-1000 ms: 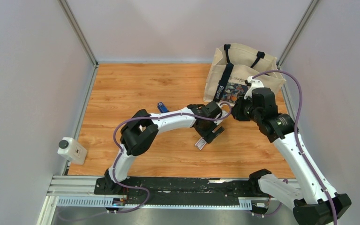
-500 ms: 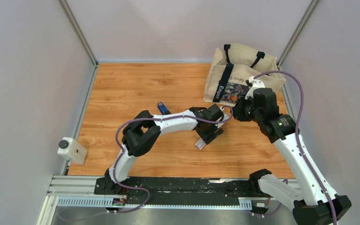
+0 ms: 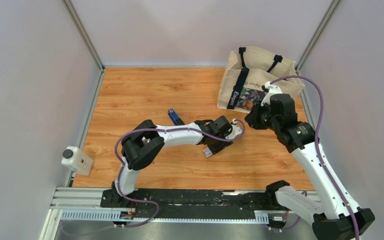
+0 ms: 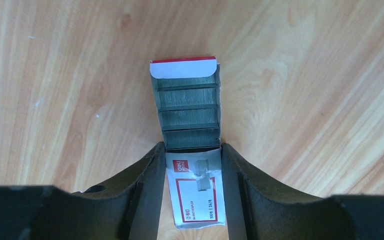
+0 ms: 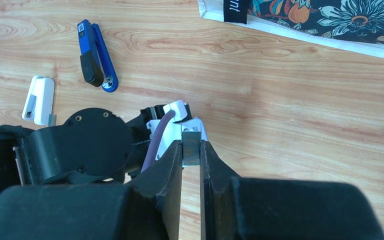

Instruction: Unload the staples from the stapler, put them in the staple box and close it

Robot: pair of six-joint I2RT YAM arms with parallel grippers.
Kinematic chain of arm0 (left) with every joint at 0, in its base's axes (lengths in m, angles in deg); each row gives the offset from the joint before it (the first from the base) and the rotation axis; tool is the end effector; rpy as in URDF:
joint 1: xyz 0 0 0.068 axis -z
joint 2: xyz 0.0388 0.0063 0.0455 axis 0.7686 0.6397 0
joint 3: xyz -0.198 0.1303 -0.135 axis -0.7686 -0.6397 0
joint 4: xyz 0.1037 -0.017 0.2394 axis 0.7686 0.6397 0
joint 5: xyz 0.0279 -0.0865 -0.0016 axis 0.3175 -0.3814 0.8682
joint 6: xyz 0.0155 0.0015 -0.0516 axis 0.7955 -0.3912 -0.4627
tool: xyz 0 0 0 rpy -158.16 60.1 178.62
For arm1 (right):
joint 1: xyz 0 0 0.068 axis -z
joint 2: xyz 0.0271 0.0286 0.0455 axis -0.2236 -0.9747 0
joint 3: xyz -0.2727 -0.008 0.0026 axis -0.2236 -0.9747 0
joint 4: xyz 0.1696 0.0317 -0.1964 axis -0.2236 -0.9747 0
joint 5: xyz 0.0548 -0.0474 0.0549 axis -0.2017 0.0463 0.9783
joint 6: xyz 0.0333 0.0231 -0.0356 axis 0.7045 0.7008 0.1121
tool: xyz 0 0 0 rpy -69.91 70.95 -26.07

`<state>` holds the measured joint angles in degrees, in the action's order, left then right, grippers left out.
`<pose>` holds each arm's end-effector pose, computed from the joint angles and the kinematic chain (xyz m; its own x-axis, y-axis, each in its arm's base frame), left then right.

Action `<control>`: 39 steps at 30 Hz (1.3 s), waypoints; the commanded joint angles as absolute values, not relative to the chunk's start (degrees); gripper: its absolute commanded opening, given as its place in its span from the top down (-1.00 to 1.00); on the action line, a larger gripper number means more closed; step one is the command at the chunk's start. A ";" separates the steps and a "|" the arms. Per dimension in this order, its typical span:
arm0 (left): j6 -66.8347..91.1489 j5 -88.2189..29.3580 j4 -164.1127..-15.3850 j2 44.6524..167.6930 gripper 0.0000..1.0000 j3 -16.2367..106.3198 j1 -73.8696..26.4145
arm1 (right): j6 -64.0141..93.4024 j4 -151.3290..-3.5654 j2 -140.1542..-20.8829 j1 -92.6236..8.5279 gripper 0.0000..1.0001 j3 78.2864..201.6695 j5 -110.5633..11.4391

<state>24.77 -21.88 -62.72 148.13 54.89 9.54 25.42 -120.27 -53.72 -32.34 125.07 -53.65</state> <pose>0.2162 -0.3720 0.1599 -0.4215 0.7591 -0.4960 0.8748 0.4845 -0.0018 0.1786 0.0653 0.3490 -0.6549 0.0880 -0.7506 -0.1901 0.9421 0.2763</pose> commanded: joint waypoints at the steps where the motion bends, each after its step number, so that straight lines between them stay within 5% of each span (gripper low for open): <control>1: 29.71 -24.24 -57.76 147.31 0.03 47.33 11.12 | 25.19 -117.46 -53.05 -32.17 0.96 124.20 -53.16; 16: 37.88 -28.64 -57.59 140.98 -0.04 36.51 12.97 | 26.95 -115.70 -53.84 -32.17 0.96 119.81 -51.49; 29: 41.22 -35.23 -47.49 129.67 -0.55 44.58 12.62 | 26.78 -115.53 -54.45 -32.34 0.95 118.31 -50.09; 39: 41.22 -39.03 -38.25 116.64 -0.59 50.49 -0.66 | 27.65 -110.52 -61.30 -44.38 0.95 111.81 -51.58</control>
